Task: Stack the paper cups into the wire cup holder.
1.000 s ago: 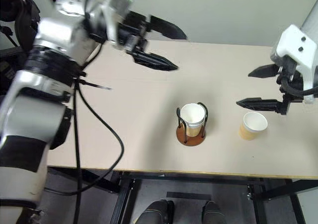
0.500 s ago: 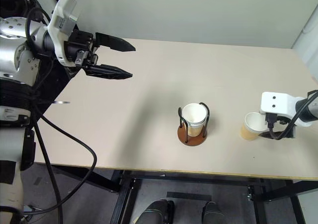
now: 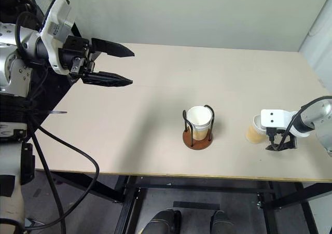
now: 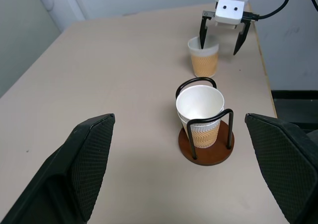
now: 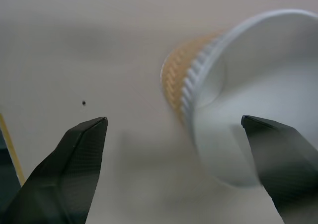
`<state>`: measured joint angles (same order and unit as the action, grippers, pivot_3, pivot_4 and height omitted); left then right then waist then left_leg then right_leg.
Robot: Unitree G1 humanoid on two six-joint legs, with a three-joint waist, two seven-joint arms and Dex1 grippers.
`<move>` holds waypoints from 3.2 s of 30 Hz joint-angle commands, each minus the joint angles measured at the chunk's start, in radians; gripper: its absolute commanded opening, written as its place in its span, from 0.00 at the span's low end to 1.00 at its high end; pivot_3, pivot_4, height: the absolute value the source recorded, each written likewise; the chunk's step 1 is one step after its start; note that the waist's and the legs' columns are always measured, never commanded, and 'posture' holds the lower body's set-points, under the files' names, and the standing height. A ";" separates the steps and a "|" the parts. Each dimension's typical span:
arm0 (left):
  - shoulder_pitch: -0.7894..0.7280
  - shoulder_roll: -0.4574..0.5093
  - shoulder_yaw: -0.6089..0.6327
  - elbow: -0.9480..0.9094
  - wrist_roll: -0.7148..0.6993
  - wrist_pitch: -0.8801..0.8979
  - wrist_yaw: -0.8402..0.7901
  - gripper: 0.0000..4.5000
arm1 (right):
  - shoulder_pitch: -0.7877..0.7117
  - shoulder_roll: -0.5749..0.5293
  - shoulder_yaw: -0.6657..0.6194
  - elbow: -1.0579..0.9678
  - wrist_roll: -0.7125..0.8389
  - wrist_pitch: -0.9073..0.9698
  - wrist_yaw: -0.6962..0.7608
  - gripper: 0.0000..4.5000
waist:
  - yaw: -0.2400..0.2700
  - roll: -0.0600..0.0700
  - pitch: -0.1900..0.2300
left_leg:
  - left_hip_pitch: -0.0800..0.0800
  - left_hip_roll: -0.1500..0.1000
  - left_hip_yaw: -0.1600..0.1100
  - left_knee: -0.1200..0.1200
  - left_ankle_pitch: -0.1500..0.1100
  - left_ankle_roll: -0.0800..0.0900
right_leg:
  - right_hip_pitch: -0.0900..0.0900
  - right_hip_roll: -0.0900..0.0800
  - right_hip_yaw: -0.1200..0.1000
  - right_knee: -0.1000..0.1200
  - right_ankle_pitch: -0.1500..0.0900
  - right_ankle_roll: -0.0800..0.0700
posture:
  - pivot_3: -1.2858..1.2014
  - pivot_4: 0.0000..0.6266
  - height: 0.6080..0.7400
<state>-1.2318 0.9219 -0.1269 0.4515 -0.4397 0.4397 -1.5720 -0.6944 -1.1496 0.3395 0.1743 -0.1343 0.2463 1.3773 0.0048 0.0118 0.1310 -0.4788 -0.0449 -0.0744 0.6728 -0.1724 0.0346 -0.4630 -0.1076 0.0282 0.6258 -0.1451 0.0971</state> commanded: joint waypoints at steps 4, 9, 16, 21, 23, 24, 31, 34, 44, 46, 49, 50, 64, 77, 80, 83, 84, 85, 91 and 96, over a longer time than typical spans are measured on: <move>-0.014 0.002 0.042 -0.023 0.022 -0.005 -0.010 1.00 | -0.039 0.027 -0.023 0.005 -0.028 -0.012 0.019 0.47 | 0.000 0.000 0.000 | 0.004 0.001 0.000 -0.009 0.003 -0.003 | 0.000 0.000 0.000 -0.001 0.000 -0.001 | 0.52 0.24 1.00; -0.018 -0.006 0.043 -0.010 0.034 -0.016 -0.016 1.00 | -0.037 0.029 -0.038 -0.005 -0.028 -0.007 0.030 0.08 | 0.000 0.000 0.000 | 0.005 0.002 0.001 -0.011 0.001 -0.004 | 0.000 0.000 0.000 -0.001 -0.001 -0.003 | 0.52 0.24 1.00; -0.023 -0.011 0.046 0.023 0.057 -0.043 -0.030 1.00 | -0.053 0.000 -0.095 -0.057 0.025 0.040 0.079 0.00 | 0.000 0.000 0.000 | 0.004 0.003 0.001 -0.012 -0.001 -0.004 | 0.000 0.000 -0.001 -0.003 -0.004 -0.004 | 0.52 0.24 1.00; -0.003 0.007 0.045 0.029 0.062 -0.054 -0.040 1.00 | -0.249 0.015 -0.162 -0.099 0.105 0.166 0.128 0.00 | -0.003 0.001 0.000 | 0.003 0.003 0.001 -0.013 -0.001 -0.004 | 0.000 0.001 -0.001 -0.004 -0.003 -0.005 | 0.52 0.24 1.00; 0.007 0.018 0.037 0.022 0.056 -0.058 -0.042 1.00 | -0.352 0.034 -0.164 -0.118 0.135 0.215 0.150 0.00 | -0.004 0.001 0.001 | 0.003 0.003 0.002 -0.014 -0.001 -0.004 | -0.002 0.001 0.000 -0.004 -0.003 -0.005 | 0.52 0.24 1.00; 0.009 0.019 0.035 0.022 0.054 -0.058 -0.042 1.00 | -0.407 0.051 -0.159 -0.131 0.151 0.242 0.161 0.00 | -0.005 0.001 0.000 | 0.003 0.003 0.002 -0.016 -0.001 -0.005 | -0.002 0.001 0.000 -0.005 -0.003 -0.006 | 0.52 0.24 1.00; 0.021 0.023 0.020 0.007 0.040 -0.055 -0.042 1.00 | -0.630 0.204 -0.083 -0.257 0.232 0.350 0.214 0.00 | -0.009 -0.001 -0.001 | 0.006 0.005 0.000 -0.027 0.001 -0.009 | -0.004 0.003 -0.002 -0.007 -0.009 -0.015 | 0.52 0.24 1.00; 0.043 0.047 0.002 -0.031 0.007 -0.045 -0.042 1.00 | -0.628 0.251 -0.025 -0.326 0.256 0.351 0.237 0.00 | -0.008 -0.001 -0.001 | 0.005 0.006 0.000 -0.028 0.002 -0.013 | -0.006 0.003 -0.004 -0.006 -0.012 -0.017 | 0.52 0.24 1.00; 0.086 0.160 -0.105 -0.123 -0.067 -0.063 -0.042 1.00 | -0.584 0.306 0.081 -0.309 0.207 0.226 0.236 0.00 | -0.006 -0.001 -0.001 | -0.001 0.005 -0.002 -0.026 0.004 -0.018 | -0.009 0.003 -0.005 -0.006 -0.014 -0.018 | 0.52 0.24 1.00; 0.099 0.178 -0.121 -0.147 -0.084 -0.063 -0.042 1.00 | -0.570 0.300 0.093 -0.301 0.195 0.198 0.237 0.00 | -0.007 -0.001 -0.001 | -0.001 0.005 -0.002 -0.025 0.004 -0.018 | -0.009 0.003 -0.006 -0.005 -0.014 -0.018 | 0.52 0.24 1.00; 0.111 0.191 -0.134 -0.163 -0.095 -0.068 -0.042 1.00 | -0.547 0.290 0.110 -0.297 0.180 0.162 0.237 0.00 | -0.007 -0.001 -0.001 | 0.000 0.005 -0.002 -0.025 0.004 -0.018 | -0.009 0.002 -0.006 -0.002 -0.014 -0.018 | 0.52 0.24 1.00; 0.110 0.191 -0.136 -0.163 -0.096 -0.070 -0.042 1.00 | -0.540 0.290 0.114 -0.295 0.173 0.152 0.237 0.00 | -0.007 -0.001 -0.001 | 0.001 0.005 -0.002 -0.024 0.004 -0.018 | -0.009 0.002 -0.006 0.000 -0.014 -0.019 | 0.52 0.24 1.00; 0.104 0.179 -0.131 -0.160 -0.090 -0.072 -0.042 1.00 | -0.498 0.343 0.163 -0.246 0.071 0.035 0.228 0.00 | -0.015 -0.001 -0.001 | 0.008 0.006 -0.003 -0.026 0.008 -0.013 | -0.006 0.002 -0.006 0.004 -0.008 -0.028 | 0.52 0.24 1.00; 0.107 0.167 -0.122 -0.158 -0.076 -0.071 -0.042 1.00 | -0.507 0.387 0.171 -0.136 -0.026 -0.085 0.219 0.00 | -0.015 -0.001 -0.001 | 0.007 0.006 -0.003 -0.026 0.007 -0.013 | -0.007 0.002 -0.006 0.002 -0.007 -0.029 | 0.52 0.24 1.00; 0.110 0.164 -0.120 -0.157 -0.072 -0.073 -0.042 1.00 | -0.512 0.401 0.160 -0.144 -0.007 -0.047 0.226 0.09 | -0.015 -0.001 -0.001 | 0.007 0.006 -0.003 -0.027 0.007 -0.013 | -0.007 0.002 -0.007 0.003 -0.007 -0.029 | 0.52 0.24 1.00; 0.115 0.163 -0.117 -0.155 -0.067 -0.075 -0.042 1.00 | -0.524 0.432 0.125 -0.191 0.076 0.084 0.237 0.28 | -0.015 -0.001 -0.001 | 0.007 0.006 -0.003 -0.027 0.007 -0.013 | -0.007 0.002 -0.007 0.003 -0.007 -0.029 | 0.52 0.24 1.00; 0.117 0.164 -0.116 -0.155 -0.067 -0.075 -0.042 1.00 | -0.528 0.437 0.118 -0.204 0.095 0.116 0.237 0.37 | -0.016 -0.001 -0.001 | 0.007 0.006 -0.003 -0.027 0.007 -0.014 | -0.007 0.002 -0.007 0.003 -0.007 -0.029 | 0.52 0.24 1.00; 0.118 0.164 -0.115 -0.155 -0.066 -0.075 -0.042 1.00 | -0.531 0.445 0.108 -0.215 0.116 0.156 0.237 0.44 | -0.016 -0.001 -0.001 | 0.007 0.006 -0.002 -0.027 0.007 -0.014 | -0.007 0.002 -0.007 0.003 -0.008 -0.029 | 0.52 0.24 1.00; 0.113 0.144 -0.089 -0.126 -0.044 -0.059 -0.041 1.00 | -0.568 0.561 -0.064 -0.266 0.298 0.563 0.090 0.84 | -0.016 -0.001 -0.001 | 0.007 0.006 -0.002 -0.027 0.008 -0.014 | -0.007 0.003 -0.006 0.002 -0.008 -0.029 | 0.52 0.24 1.00; 0.125 0.115 -0.005 -0.042 -0.017 -0.037 0.051 1.00 | -0.549 0.602 -0.325 -0.278 0.437 0.899 -0.120 0.84 | -0.013 -0.001 -0.001 | 0.007 0.005 -0.003 -0.028 0.008 -0.016 | -0.007 0.004 -0.006 0.002 -0.009 -0.031 | 0.52 0.24 1.00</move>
<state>-1.1033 1.0386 -0.2021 0.3757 -0.4699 0.4005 -1.5636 -1.2363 -0.5454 0.1340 -0.0926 0.2620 1.0541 1.3421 -0.0079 0.0104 0.1302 -0.4721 -0.0396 -0.0774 0.6451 -0.1648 0.0187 -0.4704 -0.1038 0.0225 0.6279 -0.1540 0.0662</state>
